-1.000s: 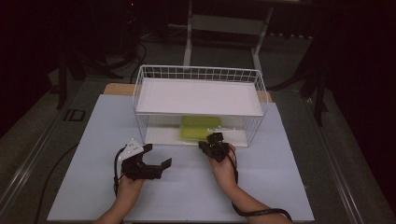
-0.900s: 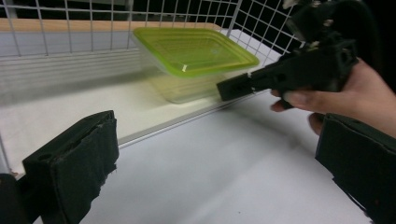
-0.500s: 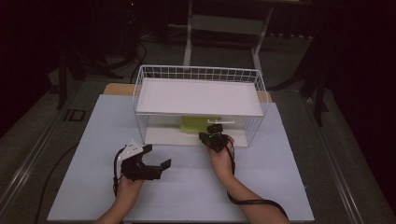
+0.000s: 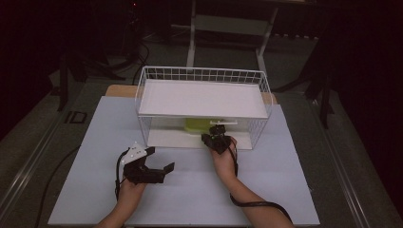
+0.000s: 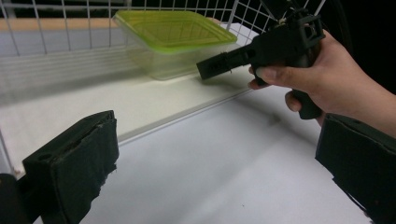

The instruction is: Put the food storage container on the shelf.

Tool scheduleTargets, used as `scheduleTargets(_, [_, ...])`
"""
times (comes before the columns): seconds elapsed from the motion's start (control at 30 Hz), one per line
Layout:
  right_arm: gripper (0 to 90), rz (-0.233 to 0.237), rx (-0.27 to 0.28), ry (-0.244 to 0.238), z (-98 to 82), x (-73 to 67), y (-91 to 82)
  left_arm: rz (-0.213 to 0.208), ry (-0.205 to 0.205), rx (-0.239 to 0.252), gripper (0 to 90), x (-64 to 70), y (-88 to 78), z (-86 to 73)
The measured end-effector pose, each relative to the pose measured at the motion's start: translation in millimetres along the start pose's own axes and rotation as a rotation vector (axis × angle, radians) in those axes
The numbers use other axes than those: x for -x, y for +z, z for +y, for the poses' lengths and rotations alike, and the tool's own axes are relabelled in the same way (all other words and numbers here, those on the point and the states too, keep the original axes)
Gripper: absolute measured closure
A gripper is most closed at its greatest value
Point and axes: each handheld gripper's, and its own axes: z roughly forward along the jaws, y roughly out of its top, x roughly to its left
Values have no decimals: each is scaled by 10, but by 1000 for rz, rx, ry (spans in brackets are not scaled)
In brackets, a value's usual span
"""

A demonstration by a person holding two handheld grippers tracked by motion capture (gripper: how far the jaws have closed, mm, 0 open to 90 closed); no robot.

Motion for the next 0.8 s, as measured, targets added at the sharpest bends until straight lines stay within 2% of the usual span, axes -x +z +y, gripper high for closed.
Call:
scheduleTargets(0.03, [840, -5, -10, 7, -16, -36, -33, -2, 2, 5, 2, 0, 0, 0])
scheduleTargets(0.1, [812, 16, 8, -32, -43, -67, -90, -1, 8, 1, 2, 4, 10, 4])
scheduleTargets(0.17, [777, 30, 19, -36, -81, -92, -163, 2, 11, -2, 2, 7, 19, 1])
scheduleTargets(0.27, [695, 44, 40, -66, -151, -138, -276, -14, 17, -1, 2, 16, 32, -4])
scheduleTargets(0.3, [695, 44, 40, -66, -151, -138, -276, -14, 17, -1, 2, 16, 32, -4])
scheduleTargets(0.33, [618, 36, 59, -108, -189, -167, -350, -18, 25, -3, 2, 25, 38, 2])
scheduleTargets(0.43, [492, 45, 95, -137, -230, -189, -448, -34, 36, 13, 2, 47, 42, 17])
scheduleTargets(0.6, [278, 122, 129, -131, -273, -211, -580, -57, 46, 14, 2, 100, 52, 34])
scheduleTargets(0.67, [183, 148, 149, -165, -289, -229, -619, -63, 47, 15, 1, 115, 54, 39])
scheduleTargets(0.7, [176, 156, 148, -174, -288, -238, -634, -66, 50, 12, 2, 121, 50, 46])
scheduleTargets(0.77, [186, 197, 161, -158, -284, -231, -695, -75, 51, 15, 2, 129, 44, 65])
scheduleTargets(0.8, [181, 196, 166, -166, -280, -227, -722, -75, 51, 15, 2, 129, 44, 65])
